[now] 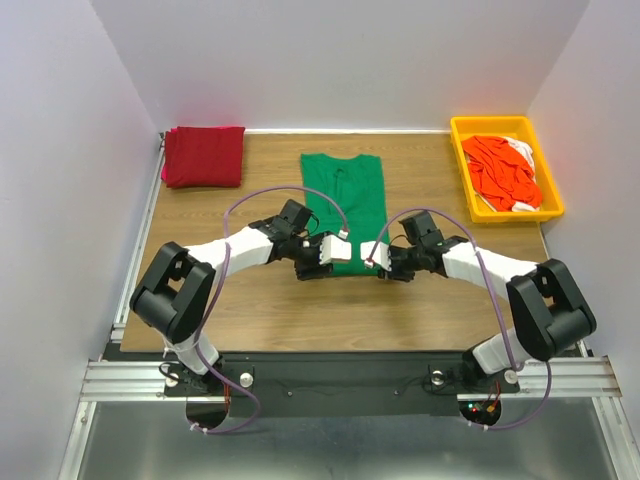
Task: Fold and stack the t-shirts
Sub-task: Fold the tshirt
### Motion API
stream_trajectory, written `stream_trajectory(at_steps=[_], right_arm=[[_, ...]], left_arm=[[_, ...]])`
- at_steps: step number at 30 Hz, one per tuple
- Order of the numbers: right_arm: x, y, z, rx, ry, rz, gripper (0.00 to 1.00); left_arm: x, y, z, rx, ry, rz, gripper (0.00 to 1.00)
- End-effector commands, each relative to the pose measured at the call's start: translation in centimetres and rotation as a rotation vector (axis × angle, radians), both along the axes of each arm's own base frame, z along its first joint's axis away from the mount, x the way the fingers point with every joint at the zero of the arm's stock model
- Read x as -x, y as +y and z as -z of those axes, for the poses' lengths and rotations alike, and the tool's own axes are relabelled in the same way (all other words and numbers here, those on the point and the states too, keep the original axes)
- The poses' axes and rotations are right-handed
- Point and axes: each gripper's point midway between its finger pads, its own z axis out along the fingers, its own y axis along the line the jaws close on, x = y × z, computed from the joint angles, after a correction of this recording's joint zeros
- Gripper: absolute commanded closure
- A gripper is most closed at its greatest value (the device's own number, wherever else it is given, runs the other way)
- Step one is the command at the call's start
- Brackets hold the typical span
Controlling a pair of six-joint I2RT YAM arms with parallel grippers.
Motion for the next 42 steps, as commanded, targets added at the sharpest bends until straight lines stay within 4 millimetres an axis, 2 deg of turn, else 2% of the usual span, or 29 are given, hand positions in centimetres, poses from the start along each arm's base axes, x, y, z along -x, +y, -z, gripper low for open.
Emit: stream_trajectory(at_steps=[1, 7, 8, 11, 12, 13, 14, 15, 17, 18, 20, 21, 24, 26, 29, 30, 31, 32, 35, 36, 37, 39, 40, 42], right_arm=[[-0.3, 0.5, 1.1, 0.002, -0.022, -0.042, 0.62], [-0.2, 0.1, 2.4, 0.029, -0.003, -0.035, 0.67], [0.1, 0.0, 2.6, 0.033, 0.001, -0.039, 0.71], [-0.3, -0.1, 2.3, 0.037, -0.002, -0.014, 0.82], [-0.6, -0.3, 2.1, 0.04, -0.002, 0.016, 0.92], [-1.0, -0.2, 1.7, 0.035, -0.007, 0.037, 0.98], [-1.4, -0.1, 1.3, 0.031, -0.009, 0.057, 0.99], [-2.5, 0.0, 0.0, 0.018, -0.027, 0.102, 1.0], [-3.6, 0.3, -1.4, 0.0, -0.051, 0.142, 0.99], [-4.4, 0.7, -3.0, -0.022, -0.078, 0.155, 0.99], [-5.0, 0.9, -4.5, -0.048, -0.094, 0.18, 0.99], [-5.4, 1.2, -6.0, -0.071, -0.109, 0.194, 0.99], [-5.4, 1.3, -8.1, -0.096, -0.115, 0.209, 0.99], [-5.0, 1.2, -8.9, -0.1, -0.117, 0.207, 0.99], [-3.5, 0.6, -10.1, -0.096, -0.115, 0.19, 0.99], [-2.6, 0.3, -10.1, -0.088, -0.093, 0.185, 0.99], [-2.0, 0.1, -10.1, -0.085, -0.08, 0.178, 0.99], [-1.3, 0.0, -11.1, -0.095, -0.087, 0.168, 0.99], [2.7, -0.3, -11.0, -0.079, 0.006, 0.102, 0.99], [4.6, -0.7, -11.4, -0.072, 0.032, 0.086, 0.99], [5.8, -0.7, -11.6, -0.083, 0.058, 0.078, 0.99], [8.7, -1.1, -11.9, -0.089, 0.113, 0.047, 0.99], [10.0, -1.3, -12.6, -0.121, 0.111, 0.036, 0.99], [11.3, -1.8, -13.1, -0.138, 0.112, 0.052, 0.99]], left_arm=[[0.2, 0.2, 1.3, -0.014, 0.01, -0.001, 0.4], [0.8, 0.8, 3.0, -0.057, 0.04, 0.017, 0.45], [0.9, 0.8, 3.4, -0.064, 0.052, 0.019, 0.48], [0.5, 0.9, 3.3, -0.075, 0.055, 0.013, 0.66], [0.3, 0.9, 3.0, -0.078, 0.056, 0.008, 0.77], [0.1, 0.9, 2.7, -0.076, 0.054, 0.005, 0.77], [-0.5, 1.0, 2.3, -0.071, 0.048, -0.006, 0.85], [-1.4, 0.7, 0.8, -0.046, 0.023, -0.018, 0.88], [-2.3, 0.7, -0.9, -0.03, 0.003, -0.036, 0.97], [-3.1, 0.9, -2.0, -0.014, -0.015, -0.053, 1.0], [-4.2, 0.8, -4.3, 0.005, -0.043, -0.065, 1.0], [-4.6, 0.8, -5.6, 0.007, -0.06, -0.063, 1.0], [-4.5, 1.0, -7.0, 0.006, -0.076, -0.06, 1.0], [-3.9, 1.2, -7.1, 0.001, -0.064, -0.054, 1.0], [-2.0, 1.5, -7.3, -0.009, -0.043, -0.024, 1.0], [-1.3, 1.6, -7.9, -0.001, -0.051, -0.016, 1.0], [0.2, 1.6, -7.3, -0.015, -0.03, 0.006, 1.0], [1.0, 1.6, -7.4, -0.017, -0.025, 0.02, 1.0], [4.9, 1.7, -7.9, -0.022, 0.017, 0.088, 1.0], [6.0, 1.8, -8.8, -0.007, 0.017, 0.104, 1.0], [7.6, 2.0, -8.7, -0.012, 0.061, 0.123, 1.0], [9.9, 2.0, -9.9, 0.012, 0.074, 0.164, 1.0], [11.2, 2.2, -10.0, 0.031, 0.129, 0.166, 1.0], [13.3, 2.4, -10.6, 0.062, 0.183, 0.192, 1.0]])
